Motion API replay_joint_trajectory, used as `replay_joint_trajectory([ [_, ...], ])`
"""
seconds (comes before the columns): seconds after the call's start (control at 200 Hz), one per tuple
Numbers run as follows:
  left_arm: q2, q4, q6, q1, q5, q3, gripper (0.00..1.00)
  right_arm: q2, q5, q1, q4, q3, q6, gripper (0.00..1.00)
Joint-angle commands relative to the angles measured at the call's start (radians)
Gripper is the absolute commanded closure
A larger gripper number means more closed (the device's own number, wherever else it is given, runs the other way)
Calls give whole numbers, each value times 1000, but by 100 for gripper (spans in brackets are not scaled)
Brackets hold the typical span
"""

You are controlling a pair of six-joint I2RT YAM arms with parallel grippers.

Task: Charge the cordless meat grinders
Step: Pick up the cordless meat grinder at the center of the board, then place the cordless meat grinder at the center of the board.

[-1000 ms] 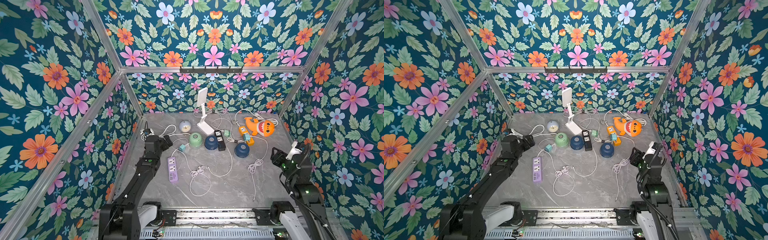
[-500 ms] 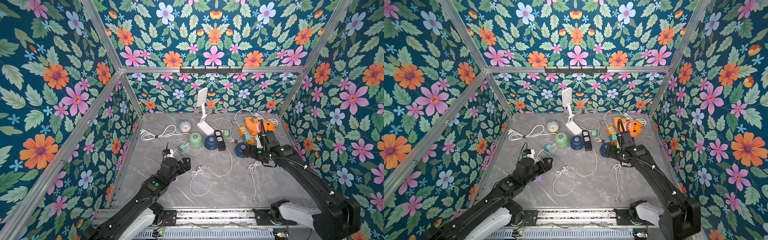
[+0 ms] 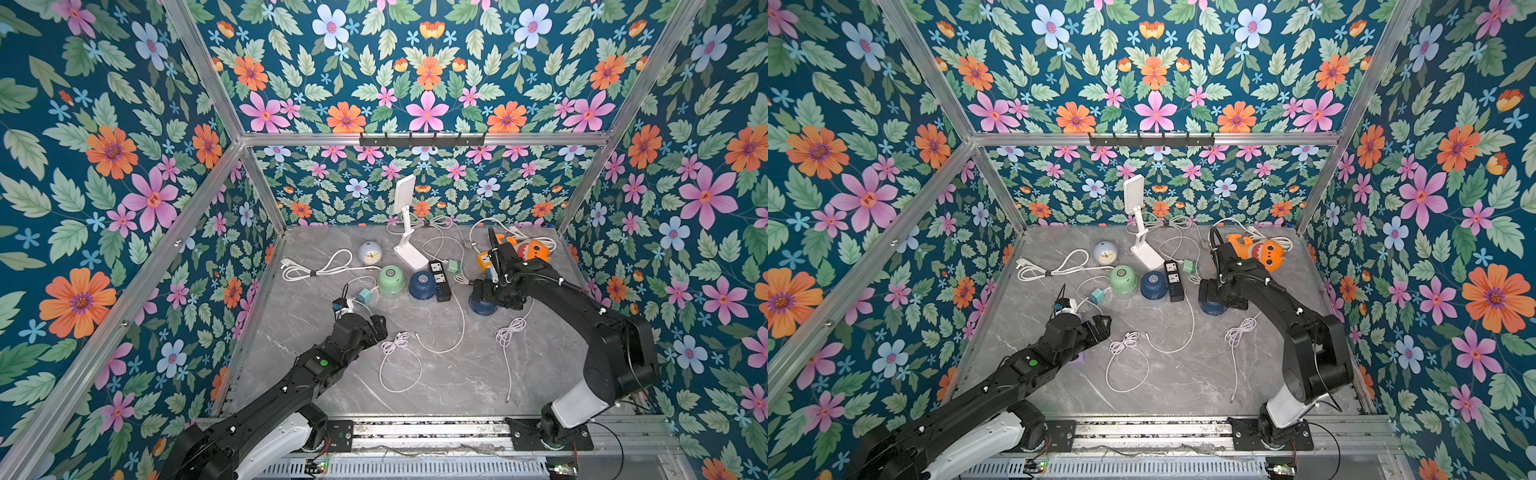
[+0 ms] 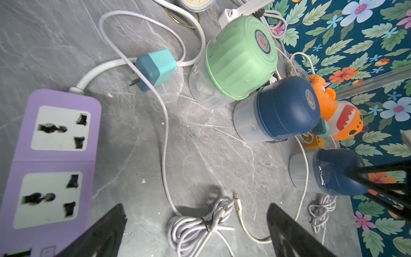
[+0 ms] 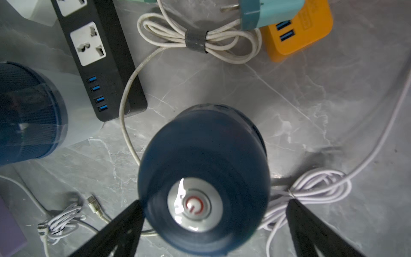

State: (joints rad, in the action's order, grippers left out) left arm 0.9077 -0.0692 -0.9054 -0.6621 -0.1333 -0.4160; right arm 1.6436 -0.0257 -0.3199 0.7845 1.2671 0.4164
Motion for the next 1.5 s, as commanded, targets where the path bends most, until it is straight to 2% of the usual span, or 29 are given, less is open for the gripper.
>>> replay_joint_trajectory([
  [0.0,9,25,-3,-4,-16,-7,0,76,14,-3,36,39,-28,1],
  [0.19,10,23,-5,-14,-25,-5,0,173,32,-4,48,94,-49,1],
  [0.485,17,19,-9,-22,-29,-9,0,228,46,-3,31,108,-59,3],
  [0.705,12,14,-11,-25,-34,-12,0,147,63,-3,38,91,-89,19],
  [0.91,22,9,19,-25,-38,-45,0,-11,53,-10,77,101,-147,22],
  [0.995,29,7,32,-25,-42,-63,0,-51,30,-57,97,120,-187,22],
  [1.075,31,6,42,-24,-47,-76,0,-51,33,-160,125,150,-255,23],
  [1.145,29,-1,52,-25,-53,-84,0,-22,46,-274,149,177,-314,23],
  [1.255,9,-15,58,-25,-62,-83,0,61,17,-381,167,210,-359,23],
  [1.495,-66,-58,30,-24,-65,-32,0,181,-59,-407,103,233,-405,23],
])
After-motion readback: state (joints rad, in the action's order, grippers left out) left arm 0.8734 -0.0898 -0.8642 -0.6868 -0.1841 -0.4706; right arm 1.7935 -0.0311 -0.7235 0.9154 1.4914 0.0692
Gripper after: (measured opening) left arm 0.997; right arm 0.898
